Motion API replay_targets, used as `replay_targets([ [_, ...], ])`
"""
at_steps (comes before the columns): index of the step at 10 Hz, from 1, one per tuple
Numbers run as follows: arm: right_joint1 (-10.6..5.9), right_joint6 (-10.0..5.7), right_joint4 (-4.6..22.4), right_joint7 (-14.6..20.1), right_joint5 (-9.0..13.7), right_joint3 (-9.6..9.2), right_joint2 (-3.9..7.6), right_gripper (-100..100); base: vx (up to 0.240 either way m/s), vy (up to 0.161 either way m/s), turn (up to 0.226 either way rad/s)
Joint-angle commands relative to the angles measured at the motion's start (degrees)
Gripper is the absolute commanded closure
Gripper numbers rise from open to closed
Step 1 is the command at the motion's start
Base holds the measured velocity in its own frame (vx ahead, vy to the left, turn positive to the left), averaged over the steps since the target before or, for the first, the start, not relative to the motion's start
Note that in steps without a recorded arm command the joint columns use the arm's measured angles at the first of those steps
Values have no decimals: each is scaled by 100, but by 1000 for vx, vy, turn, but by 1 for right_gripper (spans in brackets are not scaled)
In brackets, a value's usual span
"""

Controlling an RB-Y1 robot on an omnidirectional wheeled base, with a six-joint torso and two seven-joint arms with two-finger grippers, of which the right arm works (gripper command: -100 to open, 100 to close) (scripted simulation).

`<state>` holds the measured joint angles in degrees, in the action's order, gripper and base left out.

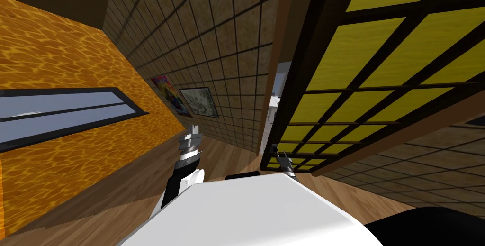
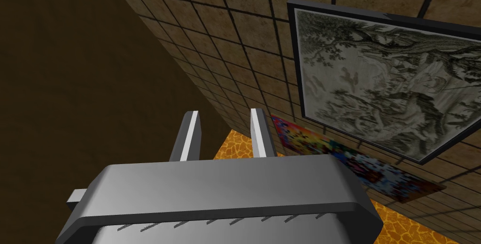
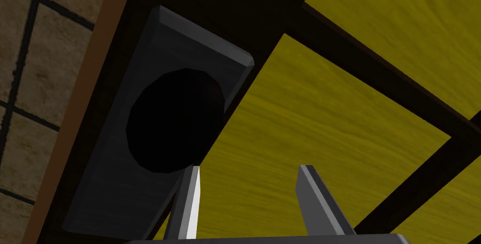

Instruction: Pull the door open

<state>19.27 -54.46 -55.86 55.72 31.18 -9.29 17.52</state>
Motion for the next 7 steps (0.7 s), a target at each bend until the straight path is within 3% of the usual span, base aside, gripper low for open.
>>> replay_targets([
  [1,-52,-91,-73,157,-9,-161,-114,-100,-42,-6,24],
  [2,-21,-72,-132,344,112,-217,-124,-100,-56,-18,77],
  [4,-21,-72,-132,392,112,-217,-124,-100,-37,-11,43],
  [5,8,-53,-189,624,230,-271,-134,-100,-34,-2,83],
  [7,8,-53,-189,624,230,-271,-134,-100,-26,-5,20],
])
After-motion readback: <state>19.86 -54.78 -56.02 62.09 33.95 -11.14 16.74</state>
